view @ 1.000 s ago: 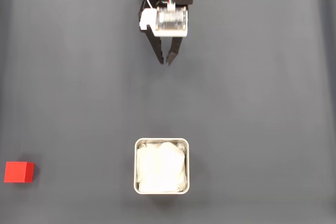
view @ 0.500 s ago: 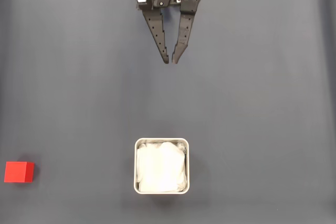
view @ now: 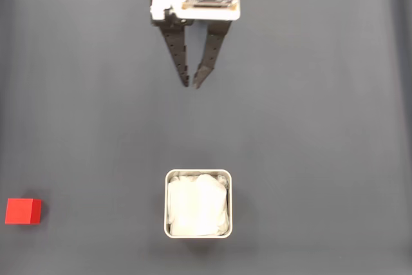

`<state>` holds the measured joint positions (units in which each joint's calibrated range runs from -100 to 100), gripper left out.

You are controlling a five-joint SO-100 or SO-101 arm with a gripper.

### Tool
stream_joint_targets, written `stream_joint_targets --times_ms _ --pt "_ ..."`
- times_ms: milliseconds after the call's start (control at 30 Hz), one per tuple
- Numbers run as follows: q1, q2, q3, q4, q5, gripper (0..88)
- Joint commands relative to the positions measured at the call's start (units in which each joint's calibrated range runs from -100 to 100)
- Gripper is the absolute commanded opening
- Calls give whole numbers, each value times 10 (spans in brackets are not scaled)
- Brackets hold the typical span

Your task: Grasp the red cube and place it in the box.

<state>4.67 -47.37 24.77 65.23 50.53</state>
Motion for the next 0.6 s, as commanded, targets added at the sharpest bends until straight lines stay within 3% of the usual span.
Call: stream_joint_targets --times_ms 0,567 --pt "26 21 -35 1 -4 0" --pt "108 138 -99 -17 -18 0"
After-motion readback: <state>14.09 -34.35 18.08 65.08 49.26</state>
